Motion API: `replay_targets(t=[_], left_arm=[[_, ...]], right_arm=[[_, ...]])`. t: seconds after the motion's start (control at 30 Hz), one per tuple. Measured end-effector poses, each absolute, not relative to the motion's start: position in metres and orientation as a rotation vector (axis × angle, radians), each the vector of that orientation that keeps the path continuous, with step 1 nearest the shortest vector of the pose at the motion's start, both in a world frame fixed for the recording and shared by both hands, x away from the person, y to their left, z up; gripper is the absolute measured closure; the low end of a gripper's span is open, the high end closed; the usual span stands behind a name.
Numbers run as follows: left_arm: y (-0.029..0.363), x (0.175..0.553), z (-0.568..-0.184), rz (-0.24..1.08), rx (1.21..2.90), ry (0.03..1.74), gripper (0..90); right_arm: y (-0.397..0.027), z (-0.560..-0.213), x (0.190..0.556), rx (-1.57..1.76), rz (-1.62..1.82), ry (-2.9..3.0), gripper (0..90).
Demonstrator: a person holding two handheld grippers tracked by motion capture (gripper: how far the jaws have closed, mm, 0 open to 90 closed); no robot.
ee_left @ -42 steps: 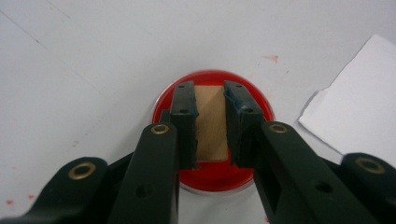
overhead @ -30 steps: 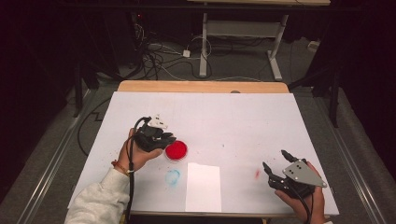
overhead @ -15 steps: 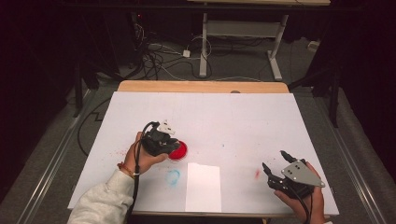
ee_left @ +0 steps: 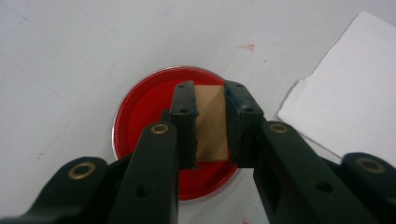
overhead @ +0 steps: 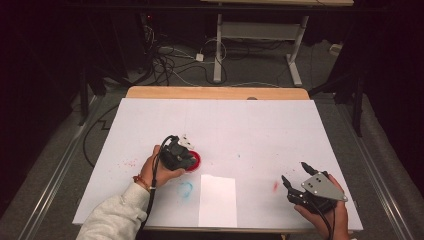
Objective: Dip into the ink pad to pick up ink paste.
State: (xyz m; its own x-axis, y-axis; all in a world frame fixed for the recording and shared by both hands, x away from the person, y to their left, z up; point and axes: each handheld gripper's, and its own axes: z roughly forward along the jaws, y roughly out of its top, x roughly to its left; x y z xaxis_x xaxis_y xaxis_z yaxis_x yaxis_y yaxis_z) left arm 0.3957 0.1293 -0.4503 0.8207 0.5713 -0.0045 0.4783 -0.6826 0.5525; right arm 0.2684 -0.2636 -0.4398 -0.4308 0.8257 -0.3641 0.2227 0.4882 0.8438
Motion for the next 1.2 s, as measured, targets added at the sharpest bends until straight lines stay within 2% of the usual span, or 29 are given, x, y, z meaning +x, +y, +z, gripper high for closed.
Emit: replay_targets(t=[1.2], left_arm=[[0.133, 0.3962, -0.4546, 0.213, 2.427, 0.766, 73.4]], right_arm=[[-0.2602, -0.4388, 0.2734, 0.87, 0.942, 1.917, 30.0]])
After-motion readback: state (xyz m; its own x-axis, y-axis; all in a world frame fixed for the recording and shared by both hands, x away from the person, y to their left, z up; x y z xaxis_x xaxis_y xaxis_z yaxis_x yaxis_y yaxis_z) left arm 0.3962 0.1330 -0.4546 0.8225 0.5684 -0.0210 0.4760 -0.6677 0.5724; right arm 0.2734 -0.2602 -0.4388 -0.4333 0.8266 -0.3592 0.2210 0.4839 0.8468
